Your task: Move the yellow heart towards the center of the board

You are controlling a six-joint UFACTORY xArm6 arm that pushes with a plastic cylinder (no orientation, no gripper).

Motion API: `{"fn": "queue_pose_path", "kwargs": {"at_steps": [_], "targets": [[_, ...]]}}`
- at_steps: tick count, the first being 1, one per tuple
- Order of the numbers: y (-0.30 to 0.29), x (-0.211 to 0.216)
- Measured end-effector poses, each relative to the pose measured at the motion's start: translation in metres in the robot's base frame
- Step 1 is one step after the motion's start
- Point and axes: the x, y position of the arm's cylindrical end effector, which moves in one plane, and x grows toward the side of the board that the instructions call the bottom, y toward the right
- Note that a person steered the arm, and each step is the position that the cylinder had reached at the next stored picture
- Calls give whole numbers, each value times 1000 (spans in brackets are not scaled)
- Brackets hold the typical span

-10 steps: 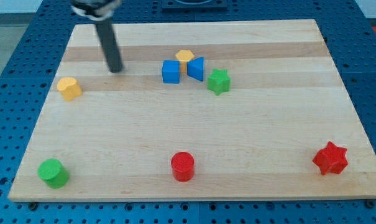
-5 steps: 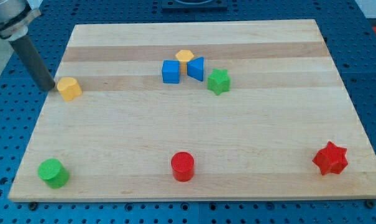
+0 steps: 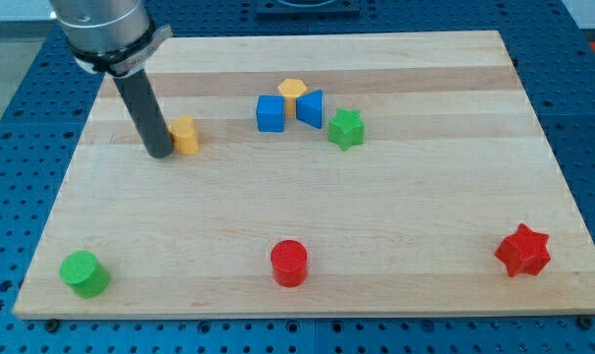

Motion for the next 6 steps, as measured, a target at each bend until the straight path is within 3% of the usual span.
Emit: {"fn": "queue_pose_path", "kwargs": {"at_steps": [2, 5, 6], "targets": [[2, -13], [66, -13], [40, -13]]}}
